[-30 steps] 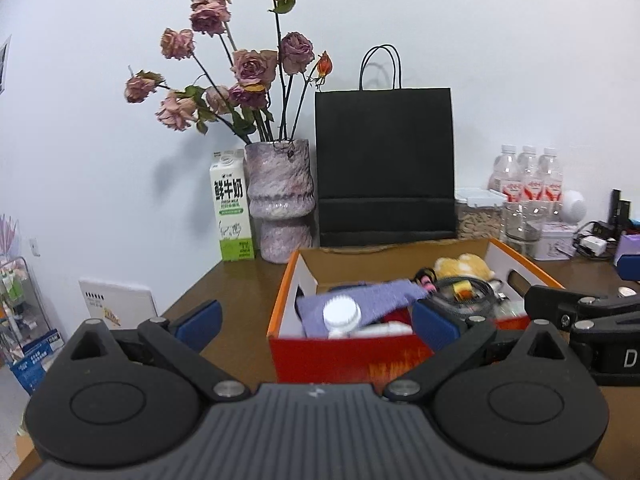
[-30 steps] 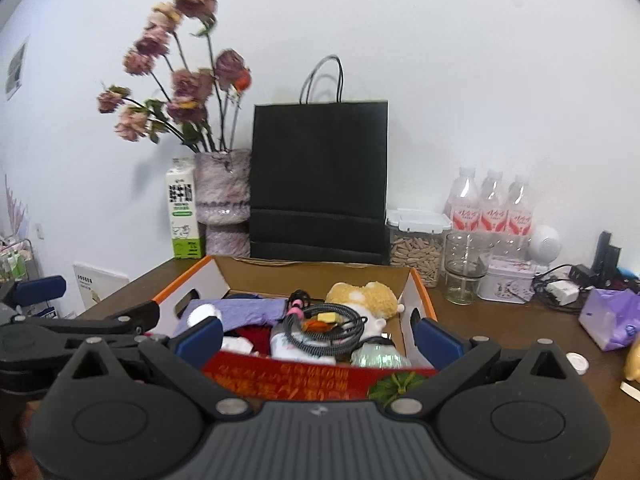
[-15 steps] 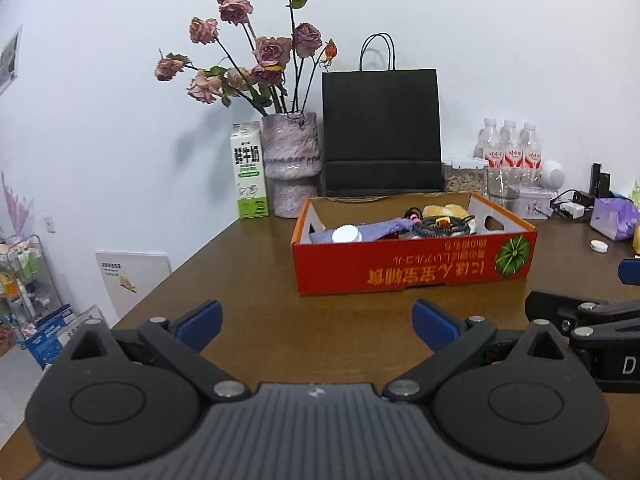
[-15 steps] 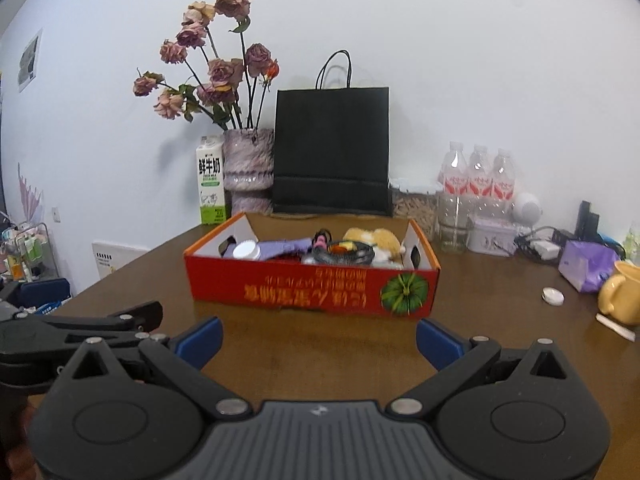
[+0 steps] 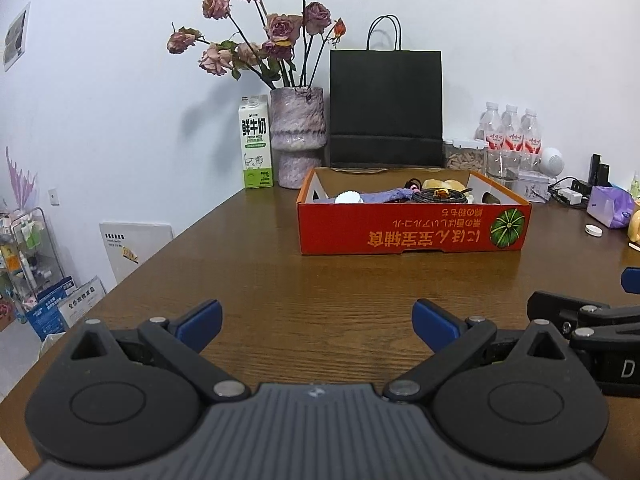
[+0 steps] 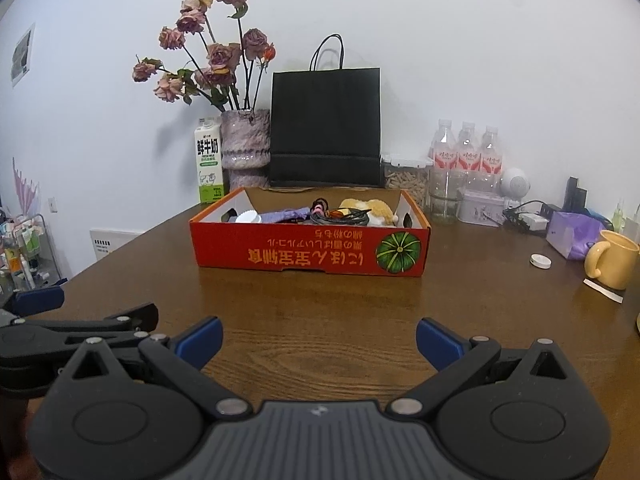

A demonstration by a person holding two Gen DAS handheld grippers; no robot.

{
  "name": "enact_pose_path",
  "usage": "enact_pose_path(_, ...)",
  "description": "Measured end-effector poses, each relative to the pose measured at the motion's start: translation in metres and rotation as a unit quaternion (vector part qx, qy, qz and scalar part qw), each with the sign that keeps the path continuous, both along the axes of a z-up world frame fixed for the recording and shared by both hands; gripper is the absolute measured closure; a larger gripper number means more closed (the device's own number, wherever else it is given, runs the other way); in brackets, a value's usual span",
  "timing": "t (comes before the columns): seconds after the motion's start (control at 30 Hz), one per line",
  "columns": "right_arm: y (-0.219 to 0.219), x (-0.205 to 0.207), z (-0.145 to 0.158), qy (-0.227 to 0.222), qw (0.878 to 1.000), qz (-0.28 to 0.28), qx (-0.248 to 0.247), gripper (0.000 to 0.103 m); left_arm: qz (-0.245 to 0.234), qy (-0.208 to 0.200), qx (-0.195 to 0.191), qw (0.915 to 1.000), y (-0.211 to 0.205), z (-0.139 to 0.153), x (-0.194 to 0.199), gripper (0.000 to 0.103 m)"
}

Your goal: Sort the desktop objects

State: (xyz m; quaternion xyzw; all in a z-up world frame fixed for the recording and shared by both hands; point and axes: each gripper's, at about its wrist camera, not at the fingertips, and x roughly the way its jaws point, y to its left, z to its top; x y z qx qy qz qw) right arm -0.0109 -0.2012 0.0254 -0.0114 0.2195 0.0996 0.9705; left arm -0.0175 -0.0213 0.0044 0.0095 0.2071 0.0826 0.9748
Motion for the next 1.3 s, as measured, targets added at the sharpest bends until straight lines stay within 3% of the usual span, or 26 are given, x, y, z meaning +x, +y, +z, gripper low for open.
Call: enact_pose_path(1.3, 0.004, -0.0042, 0.0014, 0.001, 1.0, 0.002, -0.003, 0.0, 0.004, 0.003, -0.002, 1.0, 0.0044, -0.0008, -0.005, 0.0)
